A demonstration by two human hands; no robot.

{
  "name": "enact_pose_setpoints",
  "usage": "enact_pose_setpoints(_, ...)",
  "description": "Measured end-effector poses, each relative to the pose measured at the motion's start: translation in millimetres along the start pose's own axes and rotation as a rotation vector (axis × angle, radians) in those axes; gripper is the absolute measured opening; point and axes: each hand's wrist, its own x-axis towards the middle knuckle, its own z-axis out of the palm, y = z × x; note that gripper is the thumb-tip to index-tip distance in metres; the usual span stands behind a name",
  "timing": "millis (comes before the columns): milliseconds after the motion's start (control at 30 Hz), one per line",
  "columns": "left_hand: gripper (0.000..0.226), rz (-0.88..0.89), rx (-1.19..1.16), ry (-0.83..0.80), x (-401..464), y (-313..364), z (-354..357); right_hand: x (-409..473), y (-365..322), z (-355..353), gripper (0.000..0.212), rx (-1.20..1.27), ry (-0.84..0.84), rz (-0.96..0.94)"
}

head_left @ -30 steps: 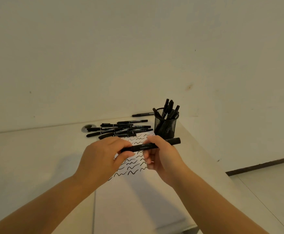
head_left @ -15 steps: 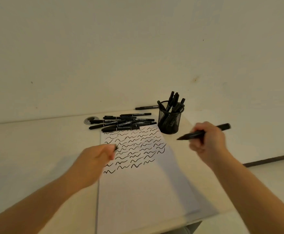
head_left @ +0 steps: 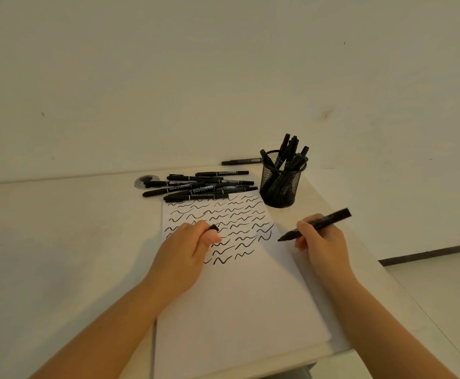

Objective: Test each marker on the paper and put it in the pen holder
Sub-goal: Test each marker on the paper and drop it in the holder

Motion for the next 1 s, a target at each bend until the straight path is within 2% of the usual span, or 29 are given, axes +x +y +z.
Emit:
enact_pose_setpoints(67,0.031,-0.010,0.029,-0.047,-2,-7,3,1,2,-3,0.014,-0.012,-0.035,-0.046)
enact_pose_setpoints(167,0.045,-0.025,0.037,-0.066,-1,-9,6,-1,1,8,0.013,-0.069,-0.187,-0.129)
enact_pose_setpoints(267,0.034,-0.039,0.017,-0.053,-1,-8,8,-4,3,13,0.016,-0.140,-0.301,-0.183)
enact_pose_setpoints(333,0.030,-0.040,0.006,-0.051,-2,-8,8,-4,4,13,0.015,-0.156,-0.319,-0.194)
enact_pose_setpoints(733,0.024,-0.037,-0.028,-0.058,-2,-7,7,-6,10,3,0.023,-0.274,-0.177,-0.257)
enact_pose_setpoints(833,0.023,-0.034,-0.026,-0.059,-2,-8,7,-5,8,0,0.021,-0.316,-0.044,-0.298)
enact_pose_setpoints(933,0.023,-0.043,-0.019,-0.058,-2,-9,7,-3,3,1,0.018,-0.109,0.082,-0.270)
enact_pose_setpoints(1000,0.025,-0.038,-0.008,-0.032,-3,-9,7,-1,-2,1,0.016,-0.008,0.095,-0.210)
